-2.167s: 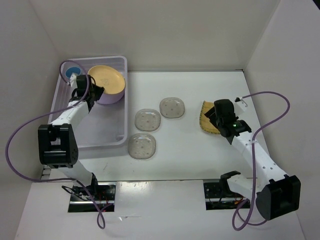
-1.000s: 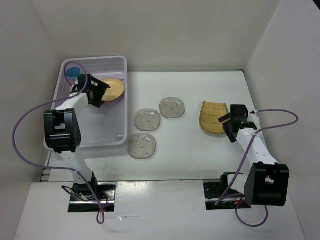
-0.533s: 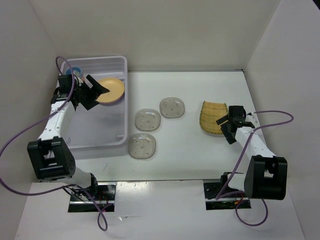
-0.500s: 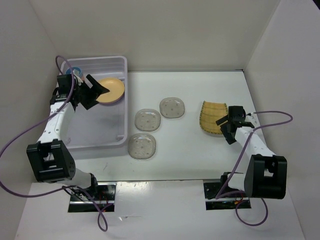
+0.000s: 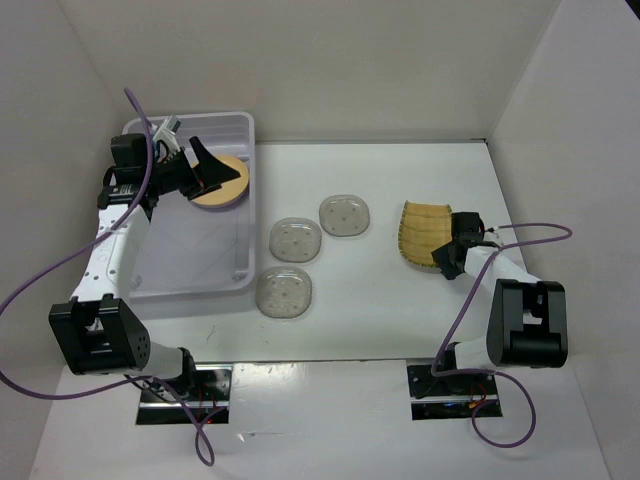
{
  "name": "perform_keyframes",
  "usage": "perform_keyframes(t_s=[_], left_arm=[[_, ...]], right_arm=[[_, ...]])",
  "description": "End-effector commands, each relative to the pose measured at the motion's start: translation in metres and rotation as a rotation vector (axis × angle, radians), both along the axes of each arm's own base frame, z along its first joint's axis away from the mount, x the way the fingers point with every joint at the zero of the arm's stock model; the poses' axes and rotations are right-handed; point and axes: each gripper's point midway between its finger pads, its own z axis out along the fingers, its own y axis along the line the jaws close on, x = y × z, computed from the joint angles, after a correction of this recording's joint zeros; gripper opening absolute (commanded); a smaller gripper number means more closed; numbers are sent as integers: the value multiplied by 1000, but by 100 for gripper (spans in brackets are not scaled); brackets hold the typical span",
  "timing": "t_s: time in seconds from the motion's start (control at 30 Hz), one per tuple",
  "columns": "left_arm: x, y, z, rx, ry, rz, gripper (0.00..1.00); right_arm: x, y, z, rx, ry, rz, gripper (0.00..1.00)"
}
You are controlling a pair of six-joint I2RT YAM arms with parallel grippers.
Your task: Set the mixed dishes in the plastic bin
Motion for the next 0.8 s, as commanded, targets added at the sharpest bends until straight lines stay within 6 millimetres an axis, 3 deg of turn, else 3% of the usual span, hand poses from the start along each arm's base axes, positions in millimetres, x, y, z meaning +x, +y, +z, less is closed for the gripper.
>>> perform_keyframes(t_s=[0.0,0.07,0.1,0.13,0.3,0.37,0.4,0.47,0.5,0.53,0.6,0.67,0.77], left_arm=[[-6,-34,36,-13,-179,-224,100],[-10,-53,36,-17,-191,-329,100],[-16,-73,33,8,-220,-411,100],[-14,-84,24,11,-198,-449,100],[-13,-148,4,12,-172,-558,100],[0,-165,-16,46,-147,-532,100],[0,-183,-31,54,-108,-551,100],[6,-200,-46,71,-71,-537,100],[11,-211,-62,68,-46,-538,100],[7,-229,-61,44,-27,-545,100],[17,-249,-70,34,-39,-523,100],[13,-273,-74,20,-29,-518,100],[20,-302,-97,29,0,-476,100]], right_arm=[[13,-6,-3,-16,-30,-12,43],[16,-4,-8,-6,-22,-7,41],[20,-3,-7,-4,-27,8,41],[23,-1,-6,6,-29,14,44],[27,4,-5,-11,-21,50,47],[28,2,-3,-20,-20,45,51],[27,2,-1,-18,-5,45,54],[25,0,4,-27,1,39,64],[22,-2,14,-33,-7,24,68],[20,-2,19,-34,-15,24,71],[15,-5,38,-56,-51,12,77],[9,-8,51,-74,-71,2,81],[1,-9,80,-81,-125,-13,84]])
